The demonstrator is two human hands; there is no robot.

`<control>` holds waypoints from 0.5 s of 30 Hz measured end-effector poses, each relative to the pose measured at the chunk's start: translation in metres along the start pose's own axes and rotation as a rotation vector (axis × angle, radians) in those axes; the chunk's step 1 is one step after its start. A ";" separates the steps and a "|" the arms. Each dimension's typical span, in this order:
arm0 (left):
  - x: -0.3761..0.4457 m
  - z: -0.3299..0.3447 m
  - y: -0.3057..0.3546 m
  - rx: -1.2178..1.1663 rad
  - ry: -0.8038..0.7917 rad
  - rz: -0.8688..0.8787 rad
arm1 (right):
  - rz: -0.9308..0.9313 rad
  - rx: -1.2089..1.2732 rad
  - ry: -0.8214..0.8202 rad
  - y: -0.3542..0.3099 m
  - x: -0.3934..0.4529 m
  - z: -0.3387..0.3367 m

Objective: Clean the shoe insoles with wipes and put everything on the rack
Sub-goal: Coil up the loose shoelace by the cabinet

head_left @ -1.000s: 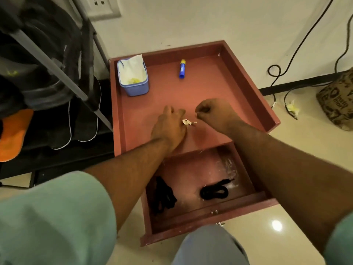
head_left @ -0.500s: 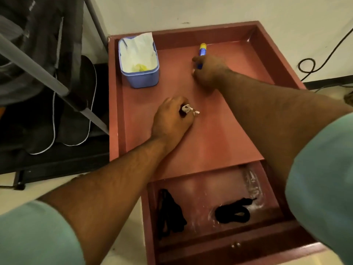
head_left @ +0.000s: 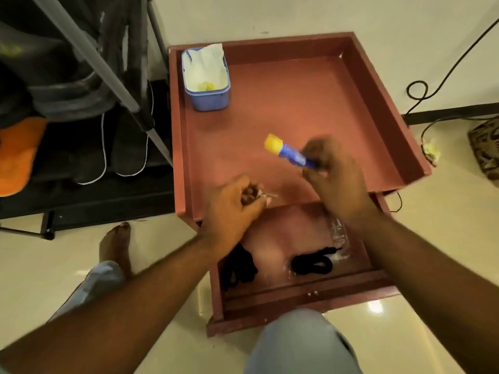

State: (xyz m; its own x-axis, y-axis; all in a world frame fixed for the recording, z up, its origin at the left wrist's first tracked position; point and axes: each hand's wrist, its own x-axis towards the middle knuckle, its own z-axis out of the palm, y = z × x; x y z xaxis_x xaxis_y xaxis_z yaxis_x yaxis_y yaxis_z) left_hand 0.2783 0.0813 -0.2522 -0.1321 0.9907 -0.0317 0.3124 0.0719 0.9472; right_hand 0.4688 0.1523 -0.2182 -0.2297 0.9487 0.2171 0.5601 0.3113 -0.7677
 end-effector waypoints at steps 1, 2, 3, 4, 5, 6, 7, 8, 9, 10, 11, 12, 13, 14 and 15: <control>-0.019 0.000 -0.003 0.044 -0.029 0.001 | 0.005 0.008 -0.058 0.000 -0.027 -0.008; -0.036 0.002 -0.008 0.098 -0.055 -0.006 | 0.028 -0.005 -0.126 0.002 -0.050 -0.014; -0.049 0.006 -0.013 0.151 -0.084 -0.025 | 0.056 -0.053 -0.197 0.006 -0.069 -0.018; -0.058 0.011 -0.018 0.188 -0.115 -0.054 | 0.083 -0.118 -0.271 0.012 -0.082 -0.020; -0.063 0.017 -0.024 0.213 -0.144 -0.091 | 0.120 -0.176 -0.341 0.022 -0.089 -0.019; -0.064 0.022 -0.031 0.242 -0.164 -0.130 | 0.175 -0.223 -0.402 0.032 -0.091 -0.017; -0.061 0.027 -0.038 0.278 -0.178 -0.169 | 0.228 -0.271 -0.453 0.044 -0.089 -0.012; -0.055 0.033 -0.045 0.320 -0.187 -0.206 | 0.267 -0.332 -0.494 0.058 -0.086 -0.006; -0.048 0.038 -0.051 0.365 -0.194 -0.231 | 0.287 -0.391 -0.523 0.070 -0.082 0.001; -0.040 0.043 -0.058 0.418 -0.207 -0.251 | 0.302 -0.435 -0.544 0.083 -0.079 0.009; -0.034 0.046 -0.063 0.474 -0.224 -0.266 | 0.315 -0.459 -0.561 0.093 -0.075 0.017; -0.027 0.049 -0.067 0.530 -0.241 -0.269 | 0.329 -0.470 -0.581 0.100 -0.071 0.024; -0.021 0.054 -0.073 0.579 -0.261 -0.264 | 0.346 -0.480 -0.601 0.108 -0.067 0.031; -0.014 0.058 -0.076 0.619 -0.278 -0.246 | 0.358 -0.493 -0.610 0.114 -0.063 0.036; -0.009 0.062 -0.080 0.659 -0.301 -0.233 | 0.370 -0.495 -0.611 0.122 -0.059 0.042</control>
State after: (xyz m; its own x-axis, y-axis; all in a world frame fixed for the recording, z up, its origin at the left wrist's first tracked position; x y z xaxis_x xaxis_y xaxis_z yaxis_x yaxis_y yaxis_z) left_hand 0.3130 0.0740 -0.3476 -0.0311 0.9233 -0.3829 0.8174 0.2439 0.5219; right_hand 0.5176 0.1324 -0.3499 -0.2715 0.8422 -0.4658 0.9327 0.1110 -0.3431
